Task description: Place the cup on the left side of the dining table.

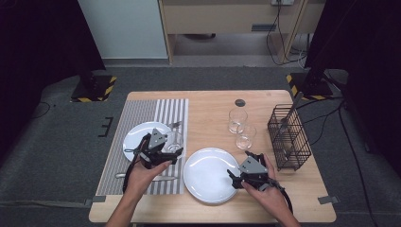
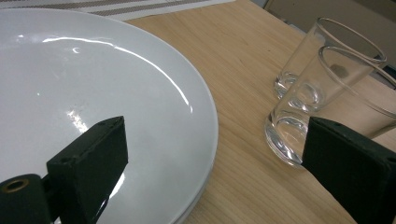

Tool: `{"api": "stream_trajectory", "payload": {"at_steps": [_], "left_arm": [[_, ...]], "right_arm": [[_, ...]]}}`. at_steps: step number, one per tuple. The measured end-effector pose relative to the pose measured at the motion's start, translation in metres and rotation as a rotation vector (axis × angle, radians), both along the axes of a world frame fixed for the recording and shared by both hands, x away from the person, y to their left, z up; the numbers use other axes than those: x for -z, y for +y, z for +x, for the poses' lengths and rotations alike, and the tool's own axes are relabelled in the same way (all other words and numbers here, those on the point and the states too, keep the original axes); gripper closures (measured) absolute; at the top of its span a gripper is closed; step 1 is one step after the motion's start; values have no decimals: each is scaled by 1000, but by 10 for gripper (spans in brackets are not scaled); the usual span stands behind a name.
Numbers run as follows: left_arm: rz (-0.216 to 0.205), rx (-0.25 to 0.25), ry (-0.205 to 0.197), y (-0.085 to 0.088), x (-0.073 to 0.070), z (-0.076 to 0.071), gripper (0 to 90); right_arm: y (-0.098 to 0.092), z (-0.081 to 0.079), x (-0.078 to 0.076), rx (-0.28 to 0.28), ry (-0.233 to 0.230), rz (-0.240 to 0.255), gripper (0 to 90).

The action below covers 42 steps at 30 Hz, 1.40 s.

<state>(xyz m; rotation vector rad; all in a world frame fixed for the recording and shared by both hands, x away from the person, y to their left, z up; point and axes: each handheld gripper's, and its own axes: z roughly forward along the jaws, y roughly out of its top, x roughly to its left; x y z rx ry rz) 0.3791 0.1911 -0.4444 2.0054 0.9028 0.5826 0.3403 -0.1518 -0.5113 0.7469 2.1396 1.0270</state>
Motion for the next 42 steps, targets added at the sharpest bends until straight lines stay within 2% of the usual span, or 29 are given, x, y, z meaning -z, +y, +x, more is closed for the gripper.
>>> {"api": "stream_trajectory", "payload": {"at_steps": [12,28,42], "left_arm": [[-3,-2,15,5,13,-5,192],[-1,-13,29,17,23,-9,192],[0,-4,41,17,31,-10,192]], "right_arm": [[-1,0,0,0,-2,-2,69],[1,0,1,-4,3,-7,69],[0,0,2,-3,5,-7,69]]}}
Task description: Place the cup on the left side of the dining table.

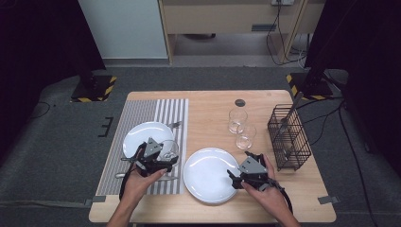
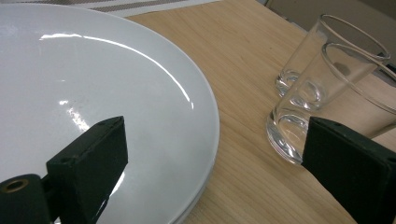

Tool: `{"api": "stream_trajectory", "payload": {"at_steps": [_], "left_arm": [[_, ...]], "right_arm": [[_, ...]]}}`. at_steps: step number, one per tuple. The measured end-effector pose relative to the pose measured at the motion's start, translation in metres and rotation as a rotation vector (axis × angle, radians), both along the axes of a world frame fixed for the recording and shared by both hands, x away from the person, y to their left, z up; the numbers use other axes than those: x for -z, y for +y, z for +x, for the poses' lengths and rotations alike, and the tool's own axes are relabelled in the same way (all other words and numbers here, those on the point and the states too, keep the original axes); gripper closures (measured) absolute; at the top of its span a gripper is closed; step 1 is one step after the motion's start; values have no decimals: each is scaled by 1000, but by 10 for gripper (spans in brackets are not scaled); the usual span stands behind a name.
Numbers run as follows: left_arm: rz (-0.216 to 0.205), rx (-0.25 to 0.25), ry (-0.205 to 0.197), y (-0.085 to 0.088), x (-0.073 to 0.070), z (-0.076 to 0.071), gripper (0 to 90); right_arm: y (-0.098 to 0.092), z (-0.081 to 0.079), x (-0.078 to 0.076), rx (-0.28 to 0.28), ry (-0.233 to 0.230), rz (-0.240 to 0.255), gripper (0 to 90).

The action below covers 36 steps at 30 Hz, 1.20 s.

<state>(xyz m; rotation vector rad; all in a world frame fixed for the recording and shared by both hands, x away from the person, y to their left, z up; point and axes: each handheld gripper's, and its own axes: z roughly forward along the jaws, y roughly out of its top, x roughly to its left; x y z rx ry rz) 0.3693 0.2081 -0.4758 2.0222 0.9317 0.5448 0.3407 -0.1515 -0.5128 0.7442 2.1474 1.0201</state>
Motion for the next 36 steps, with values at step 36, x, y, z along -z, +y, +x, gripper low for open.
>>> {"api": "stream_trajectory", "payload": {"at_steps": [36], "left_arm": [[18,14,28,3,18,-5,192]], "right_arm": [[1,0,1,-3,7,-4,69]]}}
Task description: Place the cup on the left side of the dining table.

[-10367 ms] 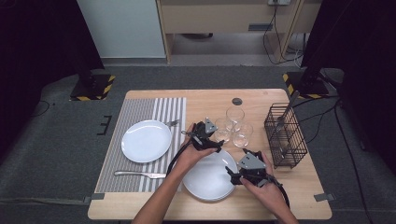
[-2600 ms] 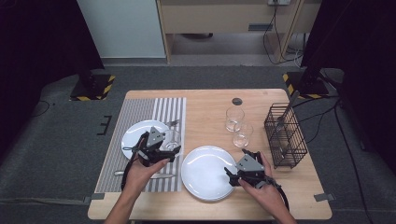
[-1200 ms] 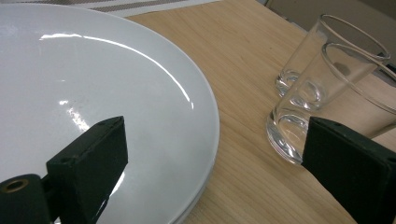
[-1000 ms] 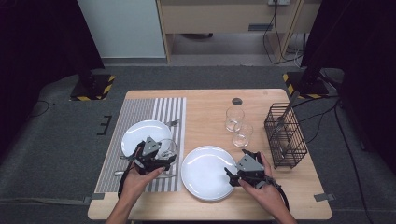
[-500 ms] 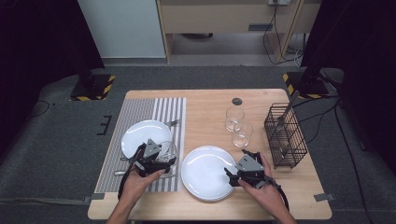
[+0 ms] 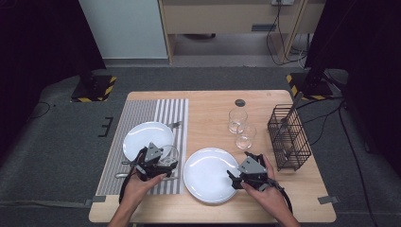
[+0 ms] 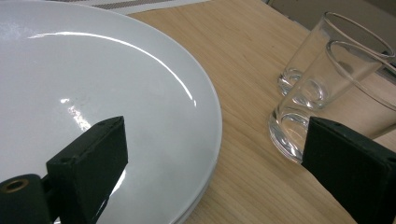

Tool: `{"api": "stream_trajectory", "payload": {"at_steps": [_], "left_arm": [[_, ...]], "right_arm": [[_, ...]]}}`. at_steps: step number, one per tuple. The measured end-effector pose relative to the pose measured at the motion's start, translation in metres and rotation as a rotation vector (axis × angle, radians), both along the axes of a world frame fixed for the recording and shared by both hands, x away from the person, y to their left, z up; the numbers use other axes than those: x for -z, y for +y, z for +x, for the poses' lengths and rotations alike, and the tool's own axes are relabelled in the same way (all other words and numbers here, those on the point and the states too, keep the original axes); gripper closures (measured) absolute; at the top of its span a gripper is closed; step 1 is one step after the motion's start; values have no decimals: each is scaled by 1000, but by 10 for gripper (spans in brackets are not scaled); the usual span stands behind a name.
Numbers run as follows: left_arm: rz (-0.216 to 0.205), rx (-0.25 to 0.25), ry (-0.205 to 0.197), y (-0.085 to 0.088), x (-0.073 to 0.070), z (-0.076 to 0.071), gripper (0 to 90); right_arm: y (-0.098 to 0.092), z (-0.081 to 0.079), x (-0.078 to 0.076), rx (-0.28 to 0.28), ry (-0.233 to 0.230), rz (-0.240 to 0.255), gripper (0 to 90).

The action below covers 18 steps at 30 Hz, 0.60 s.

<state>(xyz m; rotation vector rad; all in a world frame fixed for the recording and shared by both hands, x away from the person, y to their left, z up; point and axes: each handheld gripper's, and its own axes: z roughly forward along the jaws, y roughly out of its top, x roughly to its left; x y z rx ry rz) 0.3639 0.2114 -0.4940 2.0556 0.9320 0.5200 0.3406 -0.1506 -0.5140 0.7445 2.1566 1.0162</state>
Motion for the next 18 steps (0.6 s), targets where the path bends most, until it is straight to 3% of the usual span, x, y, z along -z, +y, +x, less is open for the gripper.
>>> {"api": "stream_trajectory", "payload": {"at_steps": [18], "left_arm": [[-12,-3,6,6,3,-1,191]], "right_arm": [[0,0,0,0,0,-1,69]]}}
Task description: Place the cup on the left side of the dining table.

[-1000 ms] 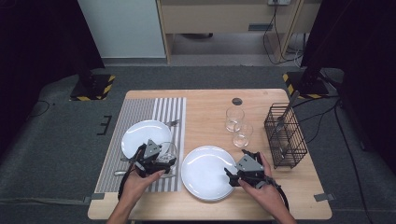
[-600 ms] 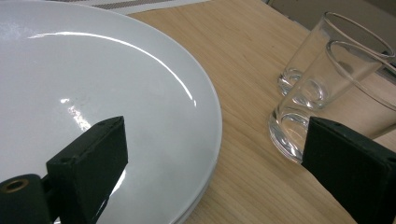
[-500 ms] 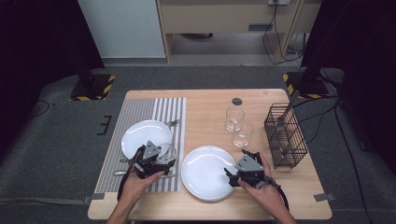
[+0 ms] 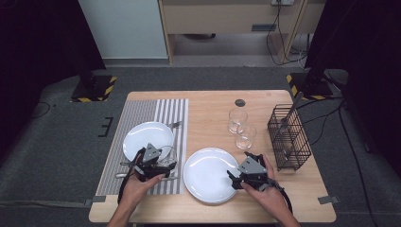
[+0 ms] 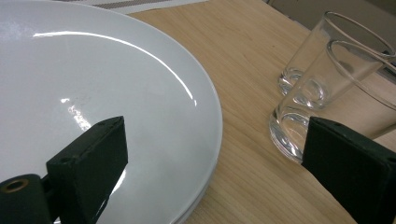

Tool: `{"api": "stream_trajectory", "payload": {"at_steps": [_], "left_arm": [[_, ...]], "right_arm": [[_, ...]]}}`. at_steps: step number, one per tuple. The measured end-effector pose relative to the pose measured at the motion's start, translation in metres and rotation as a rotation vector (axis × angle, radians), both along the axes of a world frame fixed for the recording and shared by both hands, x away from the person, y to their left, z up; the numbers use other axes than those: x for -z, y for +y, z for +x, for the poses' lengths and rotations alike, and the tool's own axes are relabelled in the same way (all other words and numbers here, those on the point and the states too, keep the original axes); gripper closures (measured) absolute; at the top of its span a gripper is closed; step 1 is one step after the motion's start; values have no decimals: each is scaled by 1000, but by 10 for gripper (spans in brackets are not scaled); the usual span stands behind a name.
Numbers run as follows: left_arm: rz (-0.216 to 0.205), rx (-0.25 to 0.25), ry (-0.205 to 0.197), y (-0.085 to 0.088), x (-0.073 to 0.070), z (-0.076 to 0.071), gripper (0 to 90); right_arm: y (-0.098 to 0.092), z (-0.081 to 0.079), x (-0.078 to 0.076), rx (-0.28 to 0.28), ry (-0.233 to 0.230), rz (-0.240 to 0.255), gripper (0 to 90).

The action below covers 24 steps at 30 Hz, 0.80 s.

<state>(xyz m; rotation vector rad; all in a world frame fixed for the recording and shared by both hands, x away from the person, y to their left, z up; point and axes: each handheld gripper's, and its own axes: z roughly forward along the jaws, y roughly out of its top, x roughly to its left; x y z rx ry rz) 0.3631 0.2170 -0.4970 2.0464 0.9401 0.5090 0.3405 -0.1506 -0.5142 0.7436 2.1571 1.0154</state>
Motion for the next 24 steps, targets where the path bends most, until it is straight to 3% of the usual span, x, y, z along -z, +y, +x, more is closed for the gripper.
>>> {"api": "stream_trajectory", "payload": {"at_steps": [24], "left_arm": [[-4,3,-21,1,3,-2,188]], "right_arm": [[0,0,0,1,1,0,69]]}}
